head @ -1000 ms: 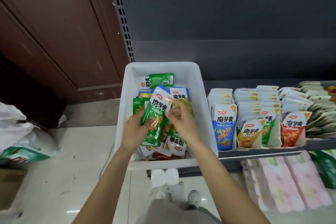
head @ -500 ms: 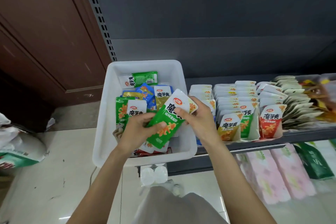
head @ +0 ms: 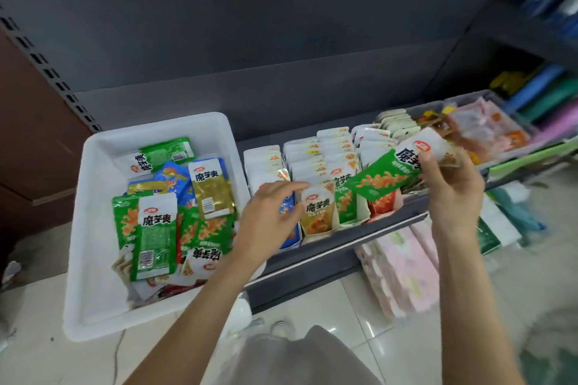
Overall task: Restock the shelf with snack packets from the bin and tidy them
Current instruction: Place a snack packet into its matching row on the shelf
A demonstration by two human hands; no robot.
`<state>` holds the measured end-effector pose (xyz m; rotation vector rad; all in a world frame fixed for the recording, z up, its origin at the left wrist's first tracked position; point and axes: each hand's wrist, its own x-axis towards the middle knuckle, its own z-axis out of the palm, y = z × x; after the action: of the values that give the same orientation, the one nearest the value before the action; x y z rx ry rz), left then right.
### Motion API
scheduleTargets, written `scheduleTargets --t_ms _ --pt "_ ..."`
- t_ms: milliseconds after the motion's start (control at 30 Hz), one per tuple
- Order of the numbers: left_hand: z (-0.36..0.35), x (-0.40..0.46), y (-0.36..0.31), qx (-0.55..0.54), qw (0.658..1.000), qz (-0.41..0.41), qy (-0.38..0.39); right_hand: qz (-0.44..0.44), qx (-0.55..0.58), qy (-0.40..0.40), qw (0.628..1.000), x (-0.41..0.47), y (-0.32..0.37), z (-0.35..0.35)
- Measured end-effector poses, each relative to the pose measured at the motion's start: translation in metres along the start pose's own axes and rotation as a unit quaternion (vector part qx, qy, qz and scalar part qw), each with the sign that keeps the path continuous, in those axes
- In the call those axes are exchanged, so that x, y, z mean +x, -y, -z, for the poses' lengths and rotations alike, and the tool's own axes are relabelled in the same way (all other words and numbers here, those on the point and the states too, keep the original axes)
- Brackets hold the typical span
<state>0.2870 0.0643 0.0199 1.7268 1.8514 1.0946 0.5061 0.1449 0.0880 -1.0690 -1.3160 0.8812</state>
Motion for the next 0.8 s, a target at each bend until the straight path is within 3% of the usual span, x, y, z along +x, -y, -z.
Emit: scheduleTargets --t_ms 167,300,433,500,600,700,800 --pt "-0.024 0.014 0.004 0.106 0.994 -0.037 0.012 0.018 -0.158 0.132 0.978 0.027 -0.039 -0.003" --pt "-0.031 0.019 0.003 0.134 0.99 -0.014 0.031 0.025 -0.28 0.227 0.932 0.039 -0.073 -0.02" --pt "-0.034 0.021 0.005 0.158 0.986 -0.003 0.053 -0.039 -0.363 0.315 0.876 0.044 -0.099 -0.029" --pt "-0.034 0.021 0.006 0.158 0.986 -0.006 0.05 -0.017 -0.395 0.305 0.866 0.041 -0.105 -0.03" --pt "-0.028 0.019 0.009 0.144 0.989 -0.021 0.014 0.071 -0.389 0.182 0.9 0.032 -0.094 -0.027" --pt "-0.015 0.009 0.013 0.125 0.988 -0.045 -0.084 0.078 -0.308 0.082 0.945 0.014 -0.07 -0.027" --pt "0.009 -0.013 0.02 0.104 0.971 -0.028 -0.212 0.058 -0.234 0.109 0.964 -0.007 -0.049 -0.043"
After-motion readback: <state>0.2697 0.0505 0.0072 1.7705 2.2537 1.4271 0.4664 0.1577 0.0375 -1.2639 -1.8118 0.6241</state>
